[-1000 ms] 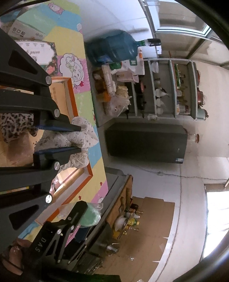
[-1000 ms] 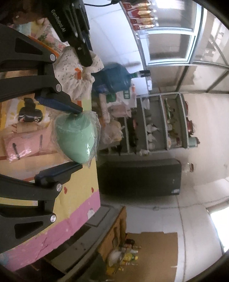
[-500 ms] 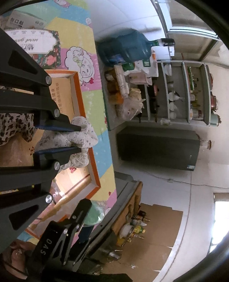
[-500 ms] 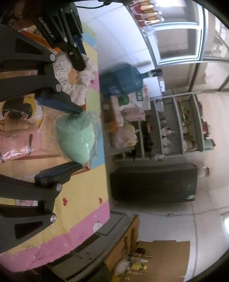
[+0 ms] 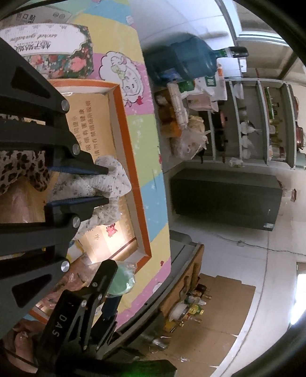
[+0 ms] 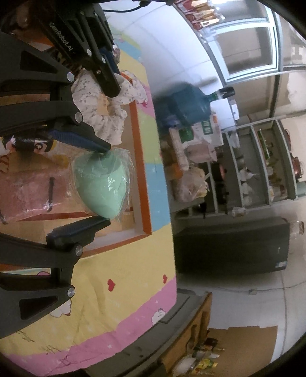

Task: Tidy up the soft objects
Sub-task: 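Lower both items into the tray and open both grippers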

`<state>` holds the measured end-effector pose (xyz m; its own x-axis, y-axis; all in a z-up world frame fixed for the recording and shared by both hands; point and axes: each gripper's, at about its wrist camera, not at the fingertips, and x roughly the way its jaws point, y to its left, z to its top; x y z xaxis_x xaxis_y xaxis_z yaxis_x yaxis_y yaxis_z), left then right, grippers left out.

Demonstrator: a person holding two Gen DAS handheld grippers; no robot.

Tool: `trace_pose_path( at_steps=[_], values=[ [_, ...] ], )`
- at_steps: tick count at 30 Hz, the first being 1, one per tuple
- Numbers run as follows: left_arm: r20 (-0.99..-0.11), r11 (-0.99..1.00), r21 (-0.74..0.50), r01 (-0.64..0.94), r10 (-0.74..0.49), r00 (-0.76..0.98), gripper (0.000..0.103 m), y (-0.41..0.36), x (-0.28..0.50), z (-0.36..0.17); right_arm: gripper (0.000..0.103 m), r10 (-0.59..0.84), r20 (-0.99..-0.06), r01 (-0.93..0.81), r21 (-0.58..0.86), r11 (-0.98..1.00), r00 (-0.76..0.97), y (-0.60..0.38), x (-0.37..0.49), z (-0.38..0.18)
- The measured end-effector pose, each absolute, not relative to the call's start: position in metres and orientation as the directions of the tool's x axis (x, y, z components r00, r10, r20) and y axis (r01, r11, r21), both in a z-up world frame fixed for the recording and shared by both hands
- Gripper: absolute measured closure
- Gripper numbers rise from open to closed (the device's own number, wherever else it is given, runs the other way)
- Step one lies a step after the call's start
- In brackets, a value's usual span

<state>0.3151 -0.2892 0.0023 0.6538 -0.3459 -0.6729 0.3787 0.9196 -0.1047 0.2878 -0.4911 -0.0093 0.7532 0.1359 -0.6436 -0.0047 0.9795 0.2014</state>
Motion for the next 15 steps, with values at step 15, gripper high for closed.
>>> trace_pose_path(
  at_steps=[15],
  values=[
    [-0.656, 0.933, -0.118, 0.340, -0.331, 0.679, 0.048, -0.278, 0.313, 0.009, 0.043, 0.149, -0.700, 0.004, 0.212, 0.977, 0.699, -0.491, 0.297, -0.025]
  ],
)
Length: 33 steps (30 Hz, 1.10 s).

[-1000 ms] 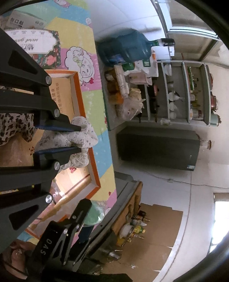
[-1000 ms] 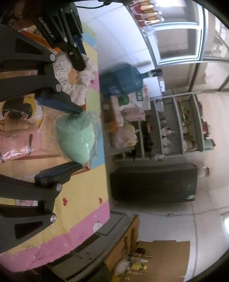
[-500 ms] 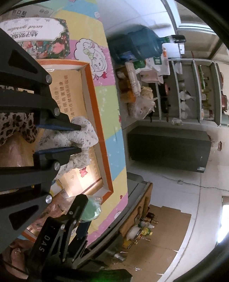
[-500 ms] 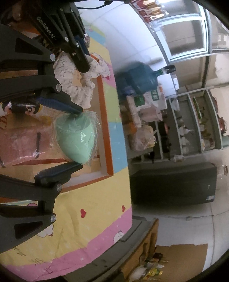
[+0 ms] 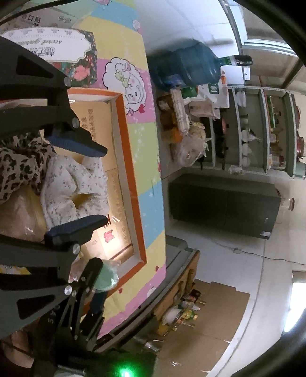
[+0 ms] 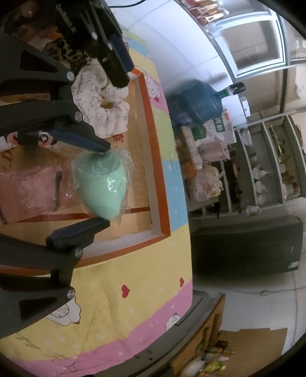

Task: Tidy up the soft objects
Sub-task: 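Lower both items into the tray and open both grippers, then withdraw both grippers from the tray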

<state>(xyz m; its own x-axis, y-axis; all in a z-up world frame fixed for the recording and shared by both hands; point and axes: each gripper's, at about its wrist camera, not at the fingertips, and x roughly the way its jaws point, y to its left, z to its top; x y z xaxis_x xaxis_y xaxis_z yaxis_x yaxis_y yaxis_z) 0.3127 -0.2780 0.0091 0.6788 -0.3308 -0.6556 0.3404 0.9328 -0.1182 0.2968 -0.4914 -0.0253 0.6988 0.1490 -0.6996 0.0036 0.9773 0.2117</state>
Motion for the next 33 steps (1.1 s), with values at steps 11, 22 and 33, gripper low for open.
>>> trace_pose_path(
  at_steps=[11, 22, 33],
  values=[
    [-0.599, 0.935, -0.081, 0.344, -0.322, 0.733, 0.028, -0.276, 0.292, 0.026, 0.031, 0.145, -0.703, -0.002, 0.201, 0.980, 0.696, -0.488, 0.294, -0.025],
    [-0.567, 0.938, -0.074, 0.339, -0.320, 0.759, 0.028, -0.264, 0.275, 0.040, 0.031, 0.122, -0.667, 0.001, 0.180, 0.984, 0.735, -0.483, 0.270, -0.010],
    [-0.541, 0.939, -0.082, 0.335, -0.324, 0.776, 0.028, -0.248, 0.251, 0.053, 0.031, 0.098, -0.626, 0.000, 0.156, 0.988, 0.774, -0.466, 0.245, 0.014]
  ],
)
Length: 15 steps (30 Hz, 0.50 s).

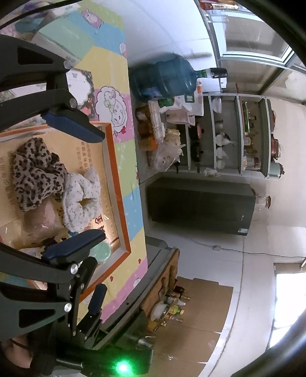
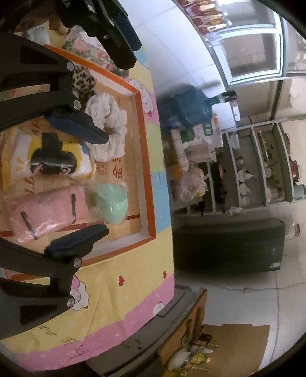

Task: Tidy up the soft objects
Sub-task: 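Withdraw both grippers from the tray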

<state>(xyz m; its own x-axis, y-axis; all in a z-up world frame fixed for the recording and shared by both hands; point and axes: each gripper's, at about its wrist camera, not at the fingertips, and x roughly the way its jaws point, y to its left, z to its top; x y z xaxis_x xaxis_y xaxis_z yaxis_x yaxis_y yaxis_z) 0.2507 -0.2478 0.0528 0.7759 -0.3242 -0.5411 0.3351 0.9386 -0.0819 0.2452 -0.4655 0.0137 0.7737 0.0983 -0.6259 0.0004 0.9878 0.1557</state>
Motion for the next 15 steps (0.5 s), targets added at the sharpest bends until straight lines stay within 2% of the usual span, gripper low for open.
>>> trace_pose_path(
  at_steps=[15],
  values=[
    [-0.501, 0.935, -0.097, 0.341, -0.342, 0.795, 0.028, -0.224, 0.215, 0.071, 0.031, 0.082, -0.566, -0.012, 0.126, 0.992, 0.820, -0.434, 0.205, 0.044]
  ],
)
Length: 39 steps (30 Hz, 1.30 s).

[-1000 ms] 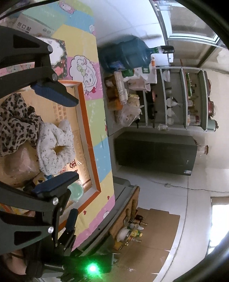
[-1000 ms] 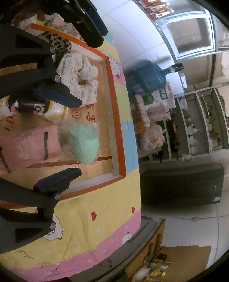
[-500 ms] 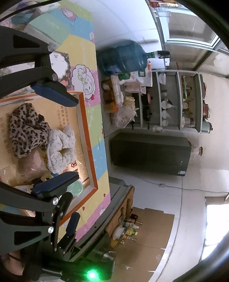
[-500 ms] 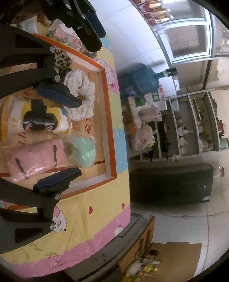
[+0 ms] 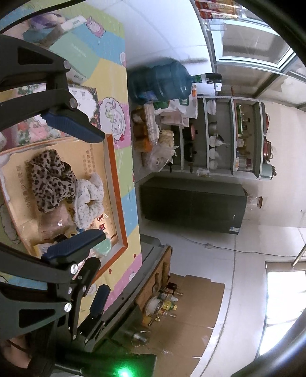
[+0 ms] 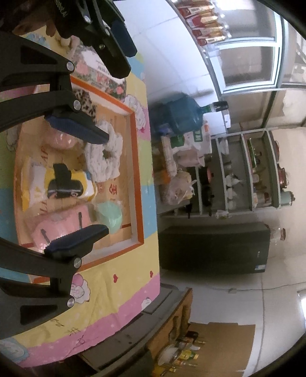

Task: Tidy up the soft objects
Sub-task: 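Withdraw both grippers from the tray, then move the left gripper toward the teddy bear while the right approaches the mint tissue pack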

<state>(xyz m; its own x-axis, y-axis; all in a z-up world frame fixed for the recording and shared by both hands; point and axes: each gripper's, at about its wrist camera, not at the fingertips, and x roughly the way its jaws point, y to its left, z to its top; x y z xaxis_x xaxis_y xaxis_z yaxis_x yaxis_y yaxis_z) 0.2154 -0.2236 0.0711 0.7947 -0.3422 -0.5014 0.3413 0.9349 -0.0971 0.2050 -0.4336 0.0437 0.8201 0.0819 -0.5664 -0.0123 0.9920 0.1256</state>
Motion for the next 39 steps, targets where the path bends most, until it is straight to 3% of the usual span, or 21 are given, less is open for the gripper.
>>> trace_pose_path(
  at_steps=[39],
  values=[
    [-0.437, 0.964, -0.087, 0.250, -0.262, 0.860, 0.028, -0.118, 0.144, 0.083, 0.031, 0.131, -0.468, -0.093, 0.103, 0.990, 0.874, -0.323, 0.129, 0.071]
  ],
)
